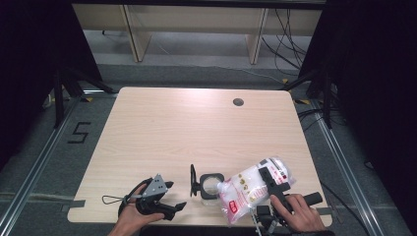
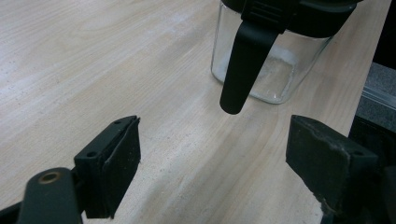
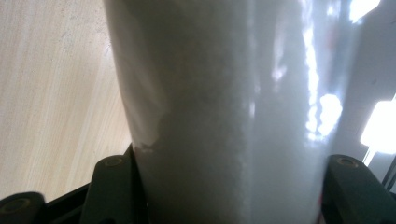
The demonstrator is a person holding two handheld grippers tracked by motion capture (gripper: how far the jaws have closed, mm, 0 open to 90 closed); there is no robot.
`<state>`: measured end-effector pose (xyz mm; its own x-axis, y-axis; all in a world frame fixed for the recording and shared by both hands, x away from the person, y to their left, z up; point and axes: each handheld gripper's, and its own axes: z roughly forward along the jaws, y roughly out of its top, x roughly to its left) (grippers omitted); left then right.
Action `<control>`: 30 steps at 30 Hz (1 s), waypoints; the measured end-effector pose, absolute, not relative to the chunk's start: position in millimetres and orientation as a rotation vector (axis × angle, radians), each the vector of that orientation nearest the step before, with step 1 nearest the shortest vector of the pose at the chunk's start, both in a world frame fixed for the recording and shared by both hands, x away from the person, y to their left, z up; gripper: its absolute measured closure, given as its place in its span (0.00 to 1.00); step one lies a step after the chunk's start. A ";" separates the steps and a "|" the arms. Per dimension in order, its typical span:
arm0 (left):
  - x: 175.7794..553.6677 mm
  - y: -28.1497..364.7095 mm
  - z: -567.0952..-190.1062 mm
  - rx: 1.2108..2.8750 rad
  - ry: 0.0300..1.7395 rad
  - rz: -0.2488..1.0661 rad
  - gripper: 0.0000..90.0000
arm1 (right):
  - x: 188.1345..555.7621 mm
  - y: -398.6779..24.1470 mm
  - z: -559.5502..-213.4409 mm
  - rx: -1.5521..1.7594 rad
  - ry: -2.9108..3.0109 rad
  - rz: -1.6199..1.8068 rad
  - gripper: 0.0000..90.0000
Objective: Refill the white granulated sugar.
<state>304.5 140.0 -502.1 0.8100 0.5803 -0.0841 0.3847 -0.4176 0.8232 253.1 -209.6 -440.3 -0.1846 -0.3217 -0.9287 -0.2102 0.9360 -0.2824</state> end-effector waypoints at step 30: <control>306.1 141.5 -502.6 2.074 0.727 0.260 0.20 | 254.6 -211.9 -436.3 -0.431 1.752 -0.108 0.49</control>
